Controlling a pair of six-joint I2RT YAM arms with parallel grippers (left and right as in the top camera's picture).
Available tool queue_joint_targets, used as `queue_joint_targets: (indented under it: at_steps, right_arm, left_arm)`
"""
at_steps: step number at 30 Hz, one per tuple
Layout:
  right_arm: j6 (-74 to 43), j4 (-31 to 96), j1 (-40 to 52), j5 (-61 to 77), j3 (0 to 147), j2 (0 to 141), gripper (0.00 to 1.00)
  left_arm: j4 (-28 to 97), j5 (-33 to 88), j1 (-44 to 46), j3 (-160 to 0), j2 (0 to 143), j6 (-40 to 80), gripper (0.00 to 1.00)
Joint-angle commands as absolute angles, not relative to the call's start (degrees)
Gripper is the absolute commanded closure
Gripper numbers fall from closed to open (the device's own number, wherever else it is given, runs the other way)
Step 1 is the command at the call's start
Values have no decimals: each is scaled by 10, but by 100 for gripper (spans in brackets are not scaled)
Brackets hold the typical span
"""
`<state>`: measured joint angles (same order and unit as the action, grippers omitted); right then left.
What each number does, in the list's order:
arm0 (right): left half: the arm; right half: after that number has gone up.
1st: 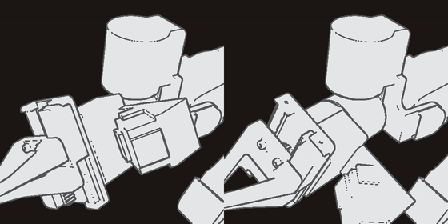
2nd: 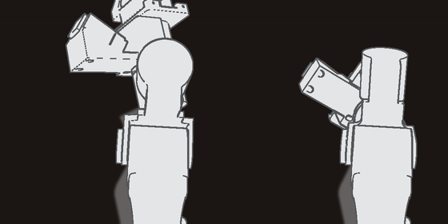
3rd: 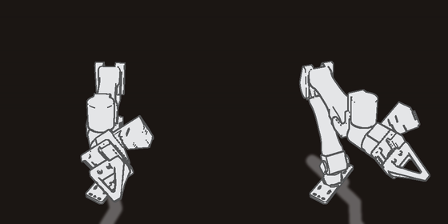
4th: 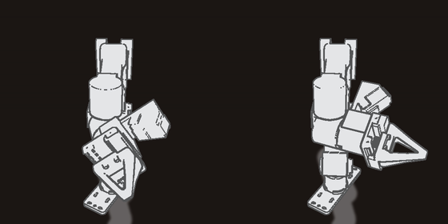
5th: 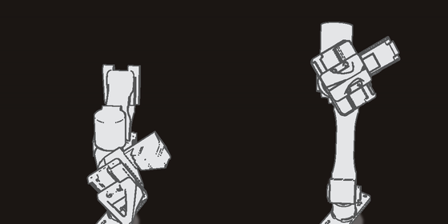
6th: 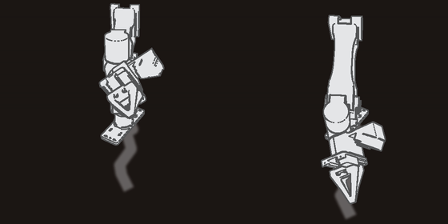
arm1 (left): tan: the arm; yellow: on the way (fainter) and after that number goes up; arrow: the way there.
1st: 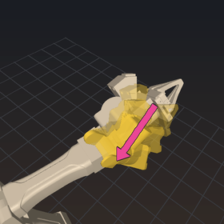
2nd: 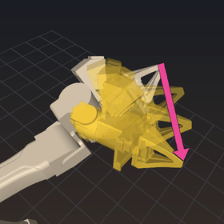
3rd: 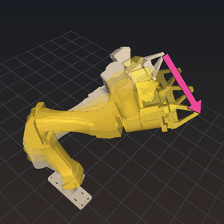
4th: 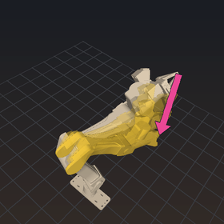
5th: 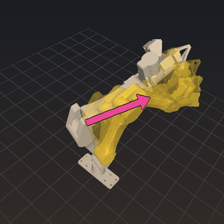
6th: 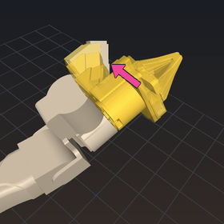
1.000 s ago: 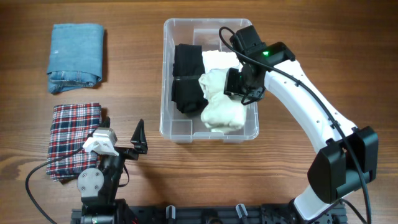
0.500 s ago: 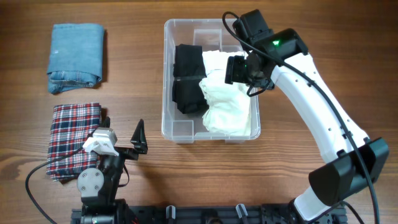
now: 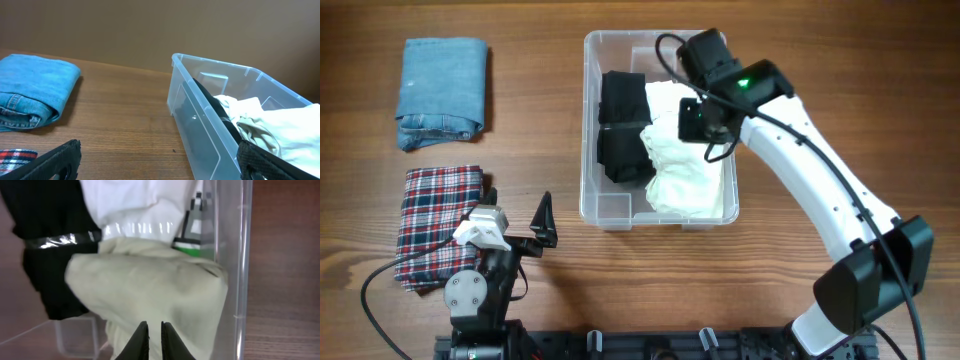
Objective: Pack container
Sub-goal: 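Press the cream cloth down beside the white t-shirt with the right gripper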
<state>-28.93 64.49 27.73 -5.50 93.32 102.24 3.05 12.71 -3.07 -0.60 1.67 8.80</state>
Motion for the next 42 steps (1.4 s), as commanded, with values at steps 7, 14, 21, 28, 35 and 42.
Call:
queue_joint_targets:
  at_steps: [7,14,21,28,35,42]
  right_arm:
    - [-317,550,277,-97,800,1019,91]
    - [-321,476,278,-95,737,1019,91]
    - [-332,423,278,-95,690,1028,91]
    - [-331,421,278,-107,689,1034,91]
    - [-330,421,278,-116,689,1069,91]
    - [-314,430,278,-116,701,1070,91]
  left_arm:
    - [33,121,-34,-3,16,77,0]
    - [33,121,-34,-3,16,77,0]
    - [33,121,-34,-3,16,77,0]
    - [33,121,-34,-3,16,77,0]
    - [33,121,-34,-3,16,77,0]
    - [33,121,-34,-3,16,77,0]
